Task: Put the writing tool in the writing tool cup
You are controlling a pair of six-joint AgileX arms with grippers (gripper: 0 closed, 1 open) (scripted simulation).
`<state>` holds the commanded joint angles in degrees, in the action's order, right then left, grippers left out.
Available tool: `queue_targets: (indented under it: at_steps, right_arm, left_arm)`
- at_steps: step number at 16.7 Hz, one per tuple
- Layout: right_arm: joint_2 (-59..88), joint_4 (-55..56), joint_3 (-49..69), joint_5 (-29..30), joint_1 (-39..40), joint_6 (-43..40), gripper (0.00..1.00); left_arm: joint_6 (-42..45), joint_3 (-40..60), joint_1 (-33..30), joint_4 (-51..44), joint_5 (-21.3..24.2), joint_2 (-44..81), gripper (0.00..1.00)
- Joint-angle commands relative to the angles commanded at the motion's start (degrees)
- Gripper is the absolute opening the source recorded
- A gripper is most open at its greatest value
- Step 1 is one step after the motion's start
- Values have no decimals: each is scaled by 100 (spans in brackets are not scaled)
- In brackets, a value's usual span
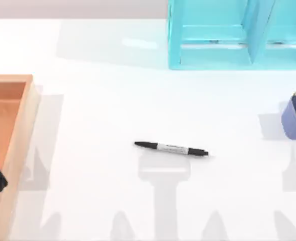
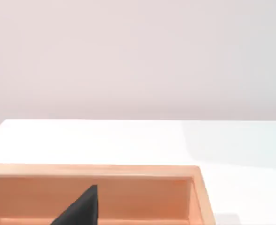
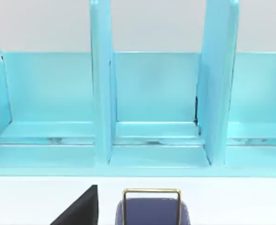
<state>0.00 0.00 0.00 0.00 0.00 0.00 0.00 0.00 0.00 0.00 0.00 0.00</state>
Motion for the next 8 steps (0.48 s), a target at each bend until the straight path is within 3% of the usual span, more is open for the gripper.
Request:
queue_targets:
  at_steps: [4, 8]
  right_arm:
    - [169, -86, 164, -39, 102, -84, 100]
    - [1223, -659, 1129, -199, 623, -551, 100]
  left_arm:
    - [0, 0, 0, 0, 0, 0, 100]
    - [0, 0, 0, 0, 0, 0, 100]
